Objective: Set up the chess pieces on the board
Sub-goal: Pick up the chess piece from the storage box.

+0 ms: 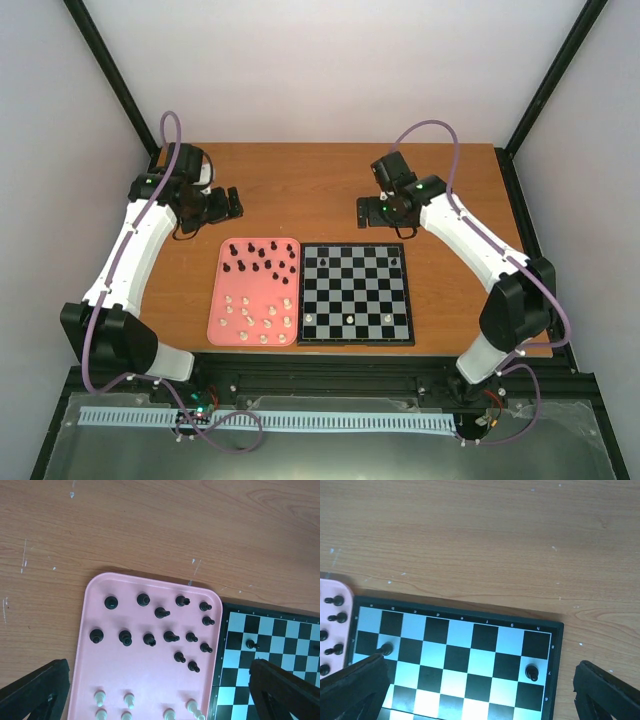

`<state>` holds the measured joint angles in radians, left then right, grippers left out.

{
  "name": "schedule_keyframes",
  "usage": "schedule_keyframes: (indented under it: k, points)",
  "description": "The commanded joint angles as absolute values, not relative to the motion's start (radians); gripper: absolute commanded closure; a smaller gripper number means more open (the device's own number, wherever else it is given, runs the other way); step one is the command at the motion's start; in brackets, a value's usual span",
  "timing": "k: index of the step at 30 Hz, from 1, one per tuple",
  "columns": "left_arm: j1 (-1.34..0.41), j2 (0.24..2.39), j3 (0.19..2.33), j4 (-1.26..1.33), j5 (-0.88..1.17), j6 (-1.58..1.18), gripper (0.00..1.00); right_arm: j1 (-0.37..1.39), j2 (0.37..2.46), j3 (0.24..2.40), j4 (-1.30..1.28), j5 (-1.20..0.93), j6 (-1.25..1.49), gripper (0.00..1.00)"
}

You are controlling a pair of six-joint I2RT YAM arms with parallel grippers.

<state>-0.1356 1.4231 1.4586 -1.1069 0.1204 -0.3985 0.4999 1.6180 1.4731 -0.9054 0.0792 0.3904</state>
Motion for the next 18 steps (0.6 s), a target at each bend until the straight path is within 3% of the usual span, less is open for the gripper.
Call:
schedule_keyframes:
  k: [1, 6, 11, 16, 18]
  points:
    - [-0.139, 1.434, 1.497, -1.136, 0.125, -0.359, 0.00, 0.506, 1.669, 1.507, -0.919, 0.125, 0.392, 0.00]
    - [-0.140, 1.444, 1.465, -1.120, 0.204, -0.374, 0.00, 0.506, 1.718, 1.544, -0.942, 0.074, 0.331, 0.00]
    - [-0.153, 1.477, 1.388, -1.103, 0.155, -0.371, 0.01, 0.506, 1.740, 1.552, -0.939, 0.048, 0.313, 0.00]
    - [-0.207, 1.540, 1.337, -1.091, 0.096, -0.377, 0.17, 0.506, 1.737, 1.574, -0.977, 0.067, 0.286, 0.00]
    - [-0.228, 1.560, 1.318, -1.074, 0.074, -0.389, 0.29, 0.506, 1.720, 1.569, -0.979, 0.064, 0.278, 0.00]
